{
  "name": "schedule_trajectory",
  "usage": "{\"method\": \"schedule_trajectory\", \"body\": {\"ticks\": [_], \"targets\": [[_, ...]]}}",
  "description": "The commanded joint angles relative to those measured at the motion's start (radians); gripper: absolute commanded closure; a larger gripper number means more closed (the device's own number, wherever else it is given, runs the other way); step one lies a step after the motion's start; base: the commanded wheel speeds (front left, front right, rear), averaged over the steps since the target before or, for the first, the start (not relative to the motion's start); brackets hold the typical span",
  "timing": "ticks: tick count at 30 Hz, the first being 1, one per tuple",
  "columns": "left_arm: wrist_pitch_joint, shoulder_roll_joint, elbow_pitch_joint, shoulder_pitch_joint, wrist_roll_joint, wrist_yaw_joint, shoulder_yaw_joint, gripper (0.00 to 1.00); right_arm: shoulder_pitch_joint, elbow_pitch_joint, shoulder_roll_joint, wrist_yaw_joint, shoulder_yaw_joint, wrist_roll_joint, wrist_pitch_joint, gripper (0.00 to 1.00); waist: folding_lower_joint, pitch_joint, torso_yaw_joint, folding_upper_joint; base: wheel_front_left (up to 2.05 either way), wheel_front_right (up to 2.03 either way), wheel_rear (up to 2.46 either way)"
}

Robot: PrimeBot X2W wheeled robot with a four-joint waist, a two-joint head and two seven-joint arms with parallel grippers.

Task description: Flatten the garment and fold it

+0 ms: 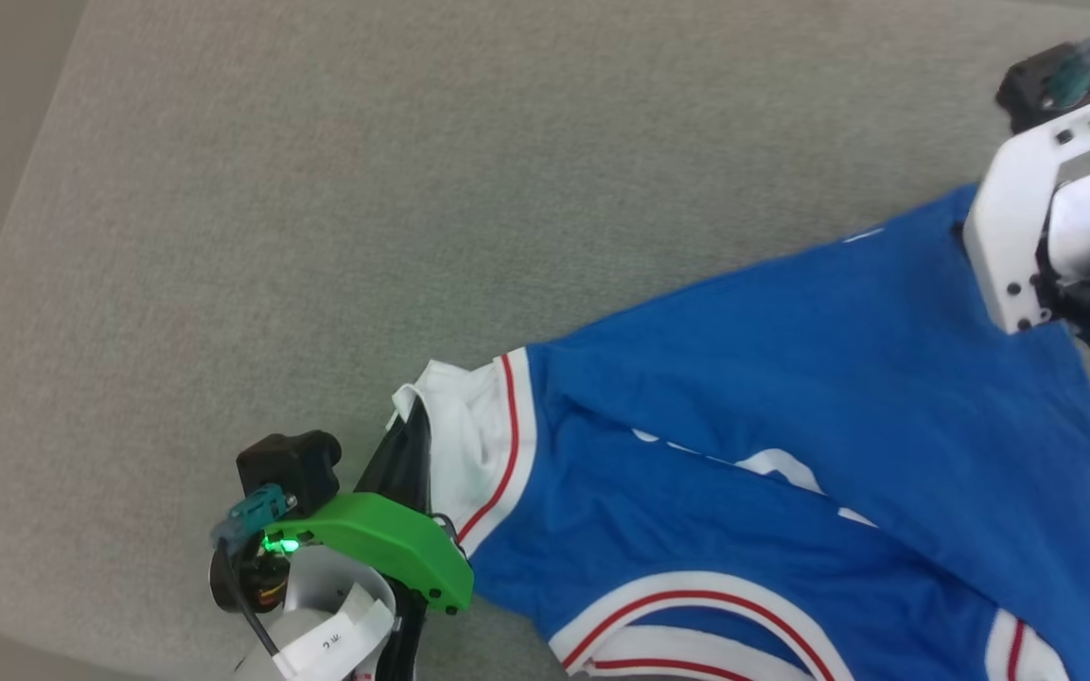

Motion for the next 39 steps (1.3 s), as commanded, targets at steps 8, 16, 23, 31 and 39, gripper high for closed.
{"method": "schedule_trajectory", "body": {"ticks": [8, 16, 23, 31, 39], "targets": [[-0.016, -0.011, 0.024, -0.024, 0.005, -0.006, -0.006, 1.00, -0.001, 0.025, -0.032, -0.002, 0.093, 0.062, 0.106, 0.49, -0.0001, 0.031, 0.028, 0.0000, 0.00, 0.00, 0.00], [-0.014, 0.014, 0.040, -0.014, -0.002, -0.007, 0.007, 1.00, 0.011, -0.013, -0.008, -0.002, 0.014, 0.119, -0.009, 1.00, -0.0001, -0.044, -0.037, 0.0000, 0.00, 0.00, 0.00], [-0.006, 0.044, 0.050, 0.028, -0.020, 0.002, 0.029, 1.00, 0.125, -0.123, 0.034, -0.002, -0.126, 0.194, -0.155, 1.00, -0.0001, -0.172, -0.134, 0.0000, 0.00, 0.00, 0.00], [0.001, 0.063, 0.053, 0.090, -0.045, 0.013, 0.043, 1.00, 0.451, -0.348, 0.083, -0.002, -0.304, 0.249, -0.172, 1.00, -0.0001, -0.291, -0.225, 0.0000, 0.00, 0.00, 0.00], [0.013, 0.074, 0.043, 0.142, -0.064, 0.018, 0.042, 1.00, 0.806, -0.498, 0.248, -0.002, -0.457, 0.283, -0.123, 1.00, -0.0001, -0.346, -0.267, 0.0000, 0.00, 0.00, 0.00]]}}
